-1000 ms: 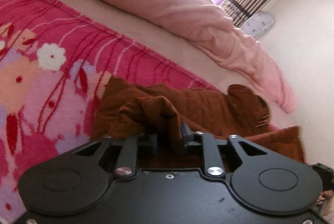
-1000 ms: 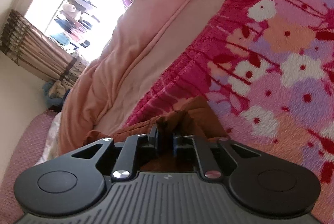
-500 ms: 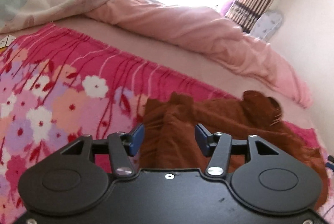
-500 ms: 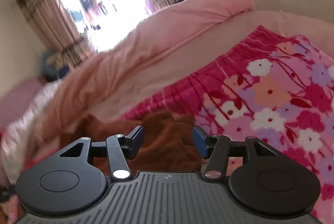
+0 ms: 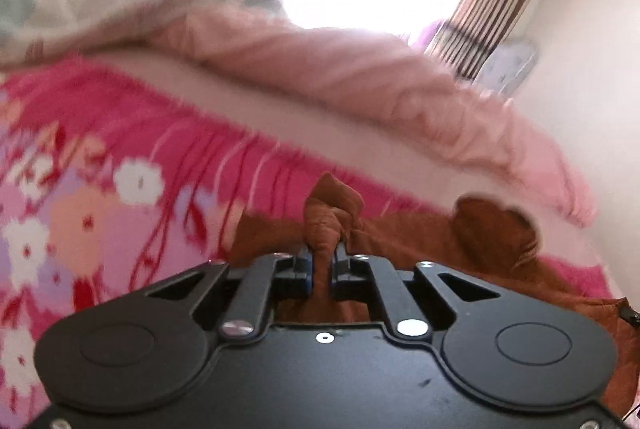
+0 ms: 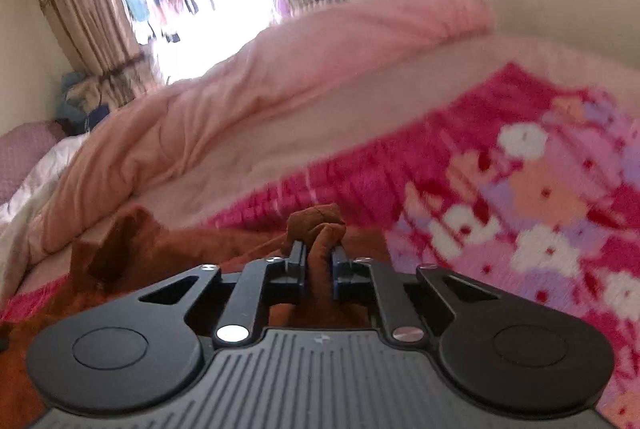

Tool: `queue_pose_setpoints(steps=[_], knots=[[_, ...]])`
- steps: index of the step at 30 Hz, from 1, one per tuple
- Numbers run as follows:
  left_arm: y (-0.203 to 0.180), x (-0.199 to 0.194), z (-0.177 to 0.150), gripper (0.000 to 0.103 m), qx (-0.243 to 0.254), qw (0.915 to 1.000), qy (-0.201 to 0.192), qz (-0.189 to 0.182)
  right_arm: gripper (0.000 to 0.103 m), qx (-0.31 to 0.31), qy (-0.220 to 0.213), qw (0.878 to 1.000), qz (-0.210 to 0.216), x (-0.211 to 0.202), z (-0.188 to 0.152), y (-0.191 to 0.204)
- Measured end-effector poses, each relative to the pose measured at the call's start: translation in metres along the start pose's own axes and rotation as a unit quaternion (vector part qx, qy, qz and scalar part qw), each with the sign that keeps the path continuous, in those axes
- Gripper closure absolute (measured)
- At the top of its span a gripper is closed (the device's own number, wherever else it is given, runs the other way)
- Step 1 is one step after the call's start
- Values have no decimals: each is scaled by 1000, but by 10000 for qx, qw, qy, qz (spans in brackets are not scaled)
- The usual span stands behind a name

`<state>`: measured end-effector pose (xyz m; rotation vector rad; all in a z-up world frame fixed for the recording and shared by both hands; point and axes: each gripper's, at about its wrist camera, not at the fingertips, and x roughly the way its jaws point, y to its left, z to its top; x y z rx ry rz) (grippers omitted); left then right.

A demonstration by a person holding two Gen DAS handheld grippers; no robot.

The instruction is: Fold large clothes

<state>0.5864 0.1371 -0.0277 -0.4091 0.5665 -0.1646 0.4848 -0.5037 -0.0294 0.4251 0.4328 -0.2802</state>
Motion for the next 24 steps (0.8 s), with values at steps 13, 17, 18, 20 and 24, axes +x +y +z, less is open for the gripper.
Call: queue_pose_setpoints(steps=[13,17,18,20,24], knots=[[24,56,-11,91,-157,9965,693,437,92,412,415,9982,-118,41,-6,-22],[15,52,-3,67,136,9958,684,601,85,380,393,9985,-57,43,-11,-24],[14,48,0,51,201,9946,614,811,78,355,362,9987,-65,41,-11,-24],[6,24,6,53,283,9942,397,959,62,422,180,9989,-119,27,-7,-23],[-27,-30,-2,53,735,9951,84,658,54,250,-322,9991,65,-25,-3,-7]])
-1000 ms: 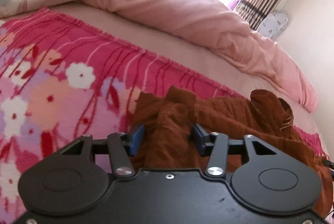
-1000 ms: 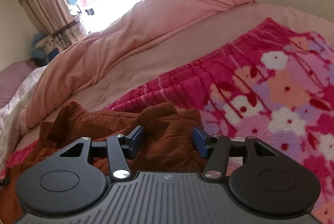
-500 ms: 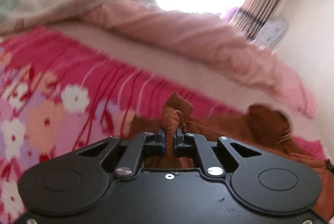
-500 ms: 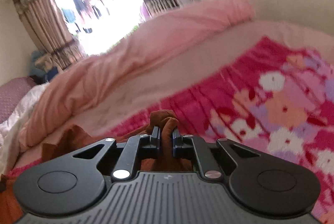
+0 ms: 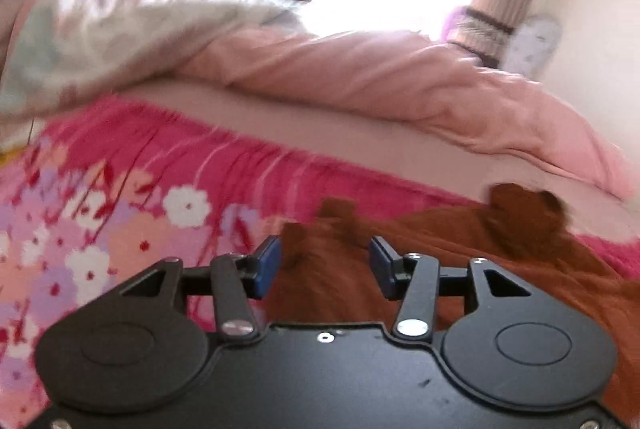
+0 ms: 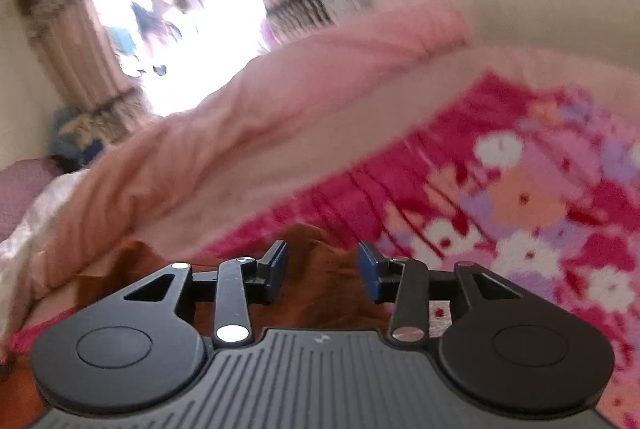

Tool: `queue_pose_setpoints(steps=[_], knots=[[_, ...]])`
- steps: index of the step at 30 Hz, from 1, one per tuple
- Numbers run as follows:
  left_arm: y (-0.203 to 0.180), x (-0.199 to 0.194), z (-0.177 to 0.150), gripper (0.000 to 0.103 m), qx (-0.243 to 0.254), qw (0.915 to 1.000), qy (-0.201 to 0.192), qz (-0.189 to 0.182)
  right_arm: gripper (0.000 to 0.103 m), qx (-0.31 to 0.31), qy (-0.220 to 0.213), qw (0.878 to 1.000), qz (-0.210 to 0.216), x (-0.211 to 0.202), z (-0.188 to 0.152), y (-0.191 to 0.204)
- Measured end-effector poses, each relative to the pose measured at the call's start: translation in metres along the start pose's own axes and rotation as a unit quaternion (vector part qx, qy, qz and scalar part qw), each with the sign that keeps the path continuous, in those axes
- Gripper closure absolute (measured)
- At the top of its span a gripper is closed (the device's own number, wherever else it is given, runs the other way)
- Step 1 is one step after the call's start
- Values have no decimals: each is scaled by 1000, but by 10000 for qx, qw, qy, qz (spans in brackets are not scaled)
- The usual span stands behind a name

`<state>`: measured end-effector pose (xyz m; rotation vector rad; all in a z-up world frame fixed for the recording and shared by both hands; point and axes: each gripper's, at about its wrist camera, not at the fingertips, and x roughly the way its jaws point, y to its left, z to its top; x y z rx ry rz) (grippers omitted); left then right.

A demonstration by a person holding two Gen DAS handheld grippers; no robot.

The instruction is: Fold large clothes

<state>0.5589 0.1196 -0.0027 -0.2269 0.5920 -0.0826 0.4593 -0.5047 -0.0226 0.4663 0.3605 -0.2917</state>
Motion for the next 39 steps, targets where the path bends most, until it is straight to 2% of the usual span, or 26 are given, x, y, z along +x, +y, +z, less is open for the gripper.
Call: queue_pose_setpoints(steps=[2,3,5,7,10,13,16,18,22,27,30,32,34,36,39], knots=[[-23,-25,-12,53,244,9989,-112,-391,55,-232,-44,9991,348,-25,-5,19],[-38,-36,-21,53,338,9974,-121,-631,63,-331,-24,9979,558,-34,-9,29],[-64,-46,-39,53,409,9942,-58,-997,66,-468,13,9938,1011,-53,-27,54],[-88,-51,-61,53,409,9906,58,-1301,75,-493,158,9891,1377,-62,-49,78],[-117,-42,-88,53,368,9875,283,-1509,80,-491,351,9840,1679,-66,-88,110],[-129,-32,-103,53,311,9852,391,-1638,80,-607,449,9823,1715,-63,-118,131],[-131,-25,-108,53,344,9875,403,-1484,81,-710,620,9828,1587,-53,-134,141],[-121,-23,-104,53,407,9903,358,-1280,85,-665,627,9853,1446,-50,-134,136],[-80,-23,-99,53,475,9954,272,-785,86,-622,397,9921,1012,-58,-121,102],[-10,-29,-85,53,113,9994,172,-289,85,-739,231,9968,199,-60,-87,40],[9,-18,-84,53,-4,9995,246,-219,87,-692,172,9974,-138,-57,-78,10],[13,-12,-92,53,65,9994,226,-252,97,-577,257,9978,-191,-48,-82,1],[-1,-3,-95,52,441,9989,136,-111,103,-440,299,9985,-133,-41,-88,-9],[-4,-3,-95,52,561,9983,137,-26,103,-624,213,9977,-127,-40,-94,-7],[-3,-13,-88,53,442,9989,166,-52,103,-608,256,9978,-96,-43,-88,-9]])
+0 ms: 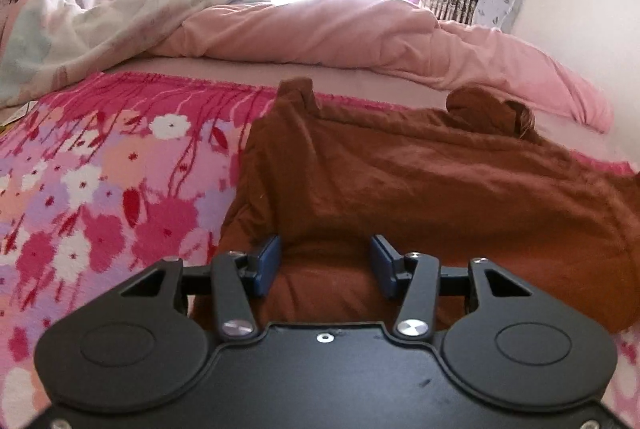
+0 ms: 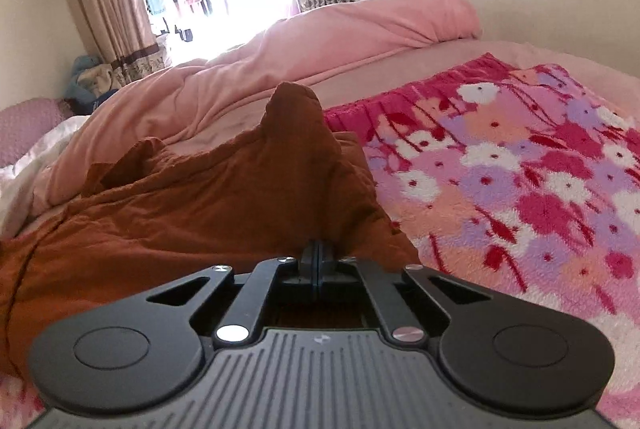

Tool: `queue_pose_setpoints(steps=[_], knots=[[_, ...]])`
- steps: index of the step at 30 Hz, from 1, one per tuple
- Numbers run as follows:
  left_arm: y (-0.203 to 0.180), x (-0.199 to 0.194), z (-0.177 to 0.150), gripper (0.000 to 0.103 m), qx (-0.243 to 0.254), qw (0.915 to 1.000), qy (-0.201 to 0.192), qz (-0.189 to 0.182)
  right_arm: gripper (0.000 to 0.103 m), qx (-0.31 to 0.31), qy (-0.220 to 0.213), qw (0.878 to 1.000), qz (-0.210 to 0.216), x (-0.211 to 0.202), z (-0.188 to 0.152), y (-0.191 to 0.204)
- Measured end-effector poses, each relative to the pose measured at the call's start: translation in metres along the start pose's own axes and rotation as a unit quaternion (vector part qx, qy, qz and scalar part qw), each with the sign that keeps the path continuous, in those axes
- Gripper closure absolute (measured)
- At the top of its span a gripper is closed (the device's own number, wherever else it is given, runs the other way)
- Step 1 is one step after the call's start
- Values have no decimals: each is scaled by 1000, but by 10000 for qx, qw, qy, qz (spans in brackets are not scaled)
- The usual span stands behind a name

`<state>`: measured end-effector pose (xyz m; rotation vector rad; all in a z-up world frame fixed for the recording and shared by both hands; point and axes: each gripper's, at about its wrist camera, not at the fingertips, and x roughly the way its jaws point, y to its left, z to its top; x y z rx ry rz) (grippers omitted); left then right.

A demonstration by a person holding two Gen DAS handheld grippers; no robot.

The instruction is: Fold large clothes

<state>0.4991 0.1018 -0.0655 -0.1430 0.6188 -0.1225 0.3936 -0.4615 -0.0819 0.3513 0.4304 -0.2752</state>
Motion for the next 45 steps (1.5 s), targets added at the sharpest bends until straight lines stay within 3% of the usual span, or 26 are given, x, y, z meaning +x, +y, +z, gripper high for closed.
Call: queue_pose_setpoints(steps=[4,7,12,17,18,20,21,22,24,26,29,34,36,37,38,39,43,45], knots=[[2,-28,-1,52,65,9998,-187,-65,83,13,-329,9995,-7,-33,9,5],[6,-33,-8,52,52,9998,-69,-186,83,-79,-420,9991,63,-50,5,4],[7,-20,-16,52,110,9997,97,-195,84,-103,-119,9999,-54,-37,-7,-7],[11,-27,5,52,54,9995,125,-301,84,-199,58,9997,-83,-33,-3,-7],[13,-28,13,51,56,9996,49,-264,81,-236,106,9996,-87,-35,4,-5],[19,-20,29,49,6,10000,-36,-27,64,-227,4,9997,-74,-38,16,-3],[23,-12,37,49,-65,9999,-27,73,49,-211,-130,9997,-83,-37,23,-3],[27,-4,43,49,-149,9998,-10,128,43,-199,-271,9994,-107,-34,31,-2],[36,17,56,49,-451,9988,82,188,43,-106,-387,9991,-121,-20,47,-3],[42,35,66,49,-653,9976,136,194,42,68,-231,9997,-31,3,63,-7],[44,58,79,49,-753,9967,166,255,42,208,-54,9997,-66,36,80,-6],[35,78,88,49,-813,9964,251,41,42,464,121,9988,-24,71,89,-1],[31,81,88,58,-738,9970,230,-21,42,455,165,9988,15,78,89,2],[30,79,87,66,-709,9973,191,4,49,436,204,9988,36,81,89,4],[27,77,88,96,-619,9980,139,34,62,395,237,9989,30,83,89,6],[26,77,90,96,-598,9981,116,-36,86,307,247,9992,32,83,88,9],[33,61,100,94,-766,9963,-319,-243,94,208,-269,9993,145,63,94,12],[38,67,104,94,-920,9950,-245,-288,94,314,-384,9987,150,61,97,9]])
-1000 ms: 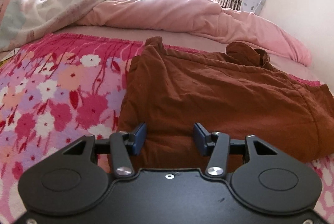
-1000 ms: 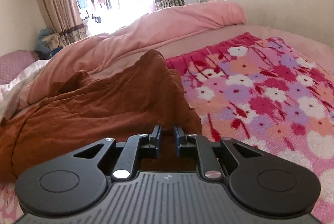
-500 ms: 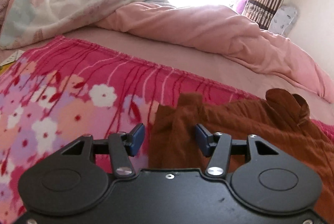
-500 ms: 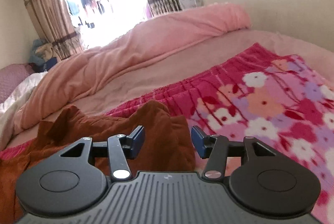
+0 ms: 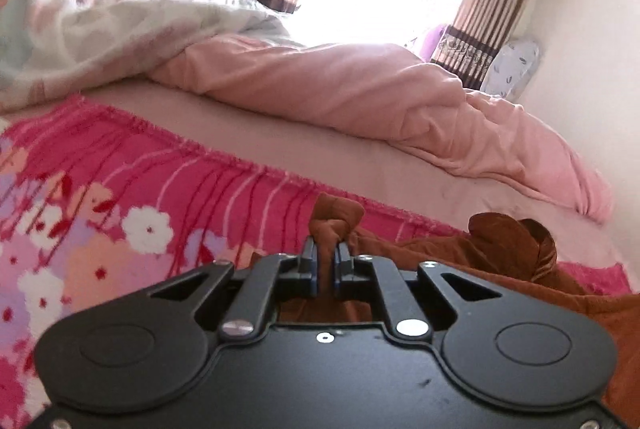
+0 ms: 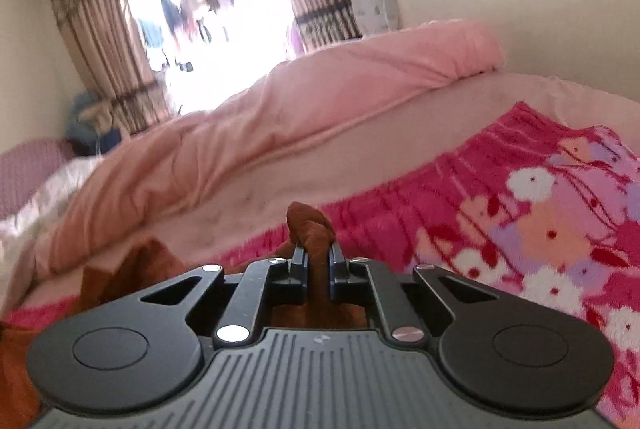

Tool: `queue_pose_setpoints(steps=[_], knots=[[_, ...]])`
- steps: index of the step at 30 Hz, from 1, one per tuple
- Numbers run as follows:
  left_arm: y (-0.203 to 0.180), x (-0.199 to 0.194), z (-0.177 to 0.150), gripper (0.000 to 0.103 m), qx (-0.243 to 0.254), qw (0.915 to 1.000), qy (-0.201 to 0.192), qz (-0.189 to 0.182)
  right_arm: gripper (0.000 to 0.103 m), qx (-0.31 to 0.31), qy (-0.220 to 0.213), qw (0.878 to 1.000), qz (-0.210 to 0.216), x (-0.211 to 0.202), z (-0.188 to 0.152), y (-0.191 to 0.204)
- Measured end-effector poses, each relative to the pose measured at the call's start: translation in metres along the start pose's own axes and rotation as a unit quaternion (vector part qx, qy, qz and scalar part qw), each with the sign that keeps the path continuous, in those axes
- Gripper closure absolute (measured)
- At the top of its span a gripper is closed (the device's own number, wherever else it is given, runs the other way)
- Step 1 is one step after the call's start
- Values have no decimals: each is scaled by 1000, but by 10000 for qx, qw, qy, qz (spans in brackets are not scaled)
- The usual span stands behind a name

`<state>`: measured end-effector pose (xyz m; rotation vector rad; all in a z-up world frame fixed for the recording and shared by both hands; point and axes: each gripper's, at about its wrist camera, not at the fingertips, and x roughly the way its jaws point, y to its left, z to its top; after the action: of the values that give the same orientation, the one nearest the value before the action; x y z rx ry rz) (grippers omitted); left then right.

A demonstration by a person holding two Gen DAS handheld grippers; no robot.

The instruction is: Fold large clothes

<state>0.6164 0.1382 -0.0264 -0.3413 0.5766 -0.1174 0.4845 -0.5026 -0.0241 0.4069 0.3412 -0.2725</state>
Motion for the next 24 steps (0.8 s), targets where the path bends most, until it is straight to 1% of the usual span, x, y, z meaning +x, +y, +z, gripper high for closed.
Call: queue_pose_setpoints(steps=[1,4,5,6,8,10,11,12,13,14,15,16,17,19,21,23,24], knots=[[1,6,-1,94,1,10000,72,35,94,-15,59,10000,-54,4,0,0],[0,31,-9,93,209,9983,502,231,94,-69,496,9983,-290,28,-5,-2],[0,39,-13,91,272,9967,695,325,94,-20,634,9974,-351,35,-9,-4],[1,45,-17,90,308,9956,785,397,94,48,727,9967,-360,39,-12,-7],[1,51,-21,87,397,9950,817,404,93,252,832,9957,-314,44,-17,-14],[-2,51,-18,84,529,9941,853,416,90,370,843,9955,-242,44,-19,-19],[-3,48,-15,75,555,9938,829,484,89,368,858,9954,-235,43,-19,-20],[-5,45,-13,60,586,9932,807,600,85,341,874,9953,-250,43,-19,-20],[-8,38,-10,56,651,9921,752,768,76,343,850,9954,-262,40,-19,-21],[-10,28,-7,55,719,9910,649,925,71,391,820,9954,-305,37,-17,-20],[-13,17,-5,57,780,9901,589,1011,63,459,803,9952,-327,31,-15,-20],[-16,4,-6,58,869,9893,507,1057,62,515,748,9955,-260,21,-12,-17],[-22,-13,-10,58,1001,9888,370,1047,62,510,675,9962,-196,11,-9,-13],[-36,-44,-24,58,1242,9869,181,1009,60,361,377,9986,22,-20,-11,0],[-55,-72,-48,57,1485,9866,62,673,60,130,83,9996,255,-53,-22,19],[-75,-90,-73,57,1621,9862,78,337,60,-129,14,9985,528,-76,-39,41],[-83,-95,-83,57,1637,9863,90,190,63,-303,26,9972,685,-87,-53,57]])
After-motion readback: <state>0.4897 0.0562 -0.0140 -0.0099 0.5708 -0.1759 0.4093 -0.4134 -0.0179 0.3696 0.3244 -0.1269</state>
